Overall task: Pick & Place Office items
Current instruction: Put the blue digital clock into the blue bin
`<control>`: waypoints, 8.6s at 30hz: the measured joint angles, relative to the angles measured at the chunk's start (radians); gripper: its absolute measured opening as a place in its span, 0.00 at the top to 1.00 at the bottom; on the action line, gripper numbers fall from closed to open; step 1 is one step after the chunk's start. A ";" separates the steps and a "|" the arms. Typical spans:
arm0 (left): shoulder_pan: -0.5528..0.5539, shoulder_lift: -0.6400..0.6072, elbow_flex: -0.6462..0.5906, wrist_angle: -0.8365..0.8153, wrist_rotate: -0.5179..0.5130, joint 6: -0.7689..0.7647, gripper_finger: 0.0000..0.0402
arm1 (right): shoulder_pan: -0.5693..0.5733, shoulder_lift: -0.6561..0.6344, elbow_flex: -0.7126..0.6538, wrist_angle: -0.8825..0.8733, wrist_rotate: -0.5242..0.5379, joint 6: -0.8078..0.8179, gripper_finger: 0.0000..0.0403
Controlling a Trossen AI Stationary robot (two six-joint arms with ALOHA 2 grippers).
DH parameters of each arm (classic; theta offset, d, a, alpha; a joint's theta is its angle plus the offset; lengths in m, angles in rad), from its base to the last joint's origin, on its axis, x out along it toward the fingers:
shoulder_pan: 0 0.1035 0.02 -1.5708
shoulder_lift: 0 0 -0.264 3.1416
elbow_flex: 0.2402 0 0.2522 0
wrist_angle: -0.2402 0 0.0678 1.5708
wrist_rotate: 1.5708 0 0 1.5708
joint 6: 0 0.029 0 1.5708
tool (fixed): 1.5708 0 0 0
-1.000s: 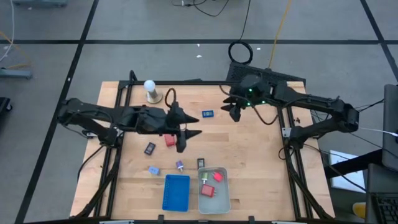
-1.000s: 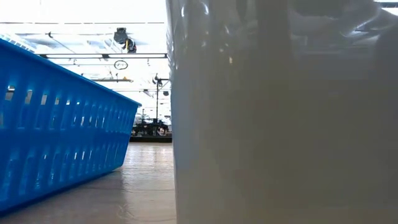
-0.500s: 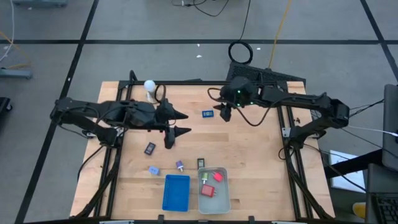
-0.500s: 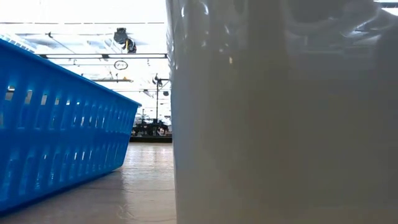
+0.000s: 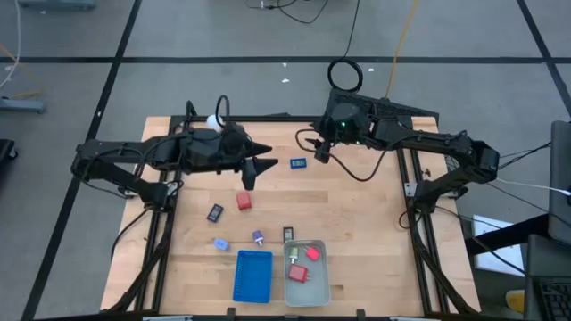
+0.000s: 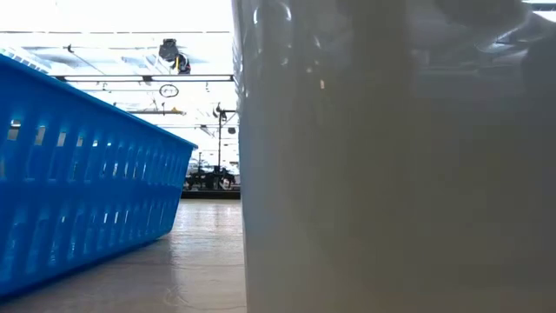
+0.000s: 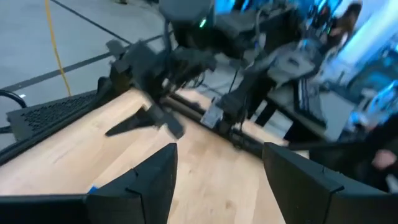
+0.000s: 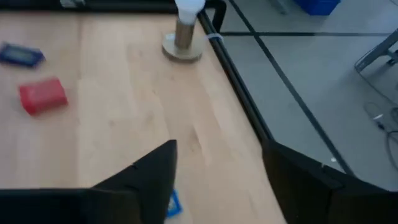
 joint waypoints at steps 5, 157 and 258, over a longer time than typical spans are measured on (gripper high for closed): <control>0.017 0.000 0.000 0.057 -0.002 -0.020 0.40 | -0.074 0.073 0.000 0.001 -0.043 -0.101 0.24; 0.067 0.000 0.000 -0.191 0.015 -0.033 0.40 | -0.034 0.526 -0.084 0.292 -0.268 -0.180 0.22; 0.247 0.097 -0.001 -0.205 0.323 -0.679 0.34 | 0.243 -0.123 -0.100 0.229 -0.046 -0.118 0.64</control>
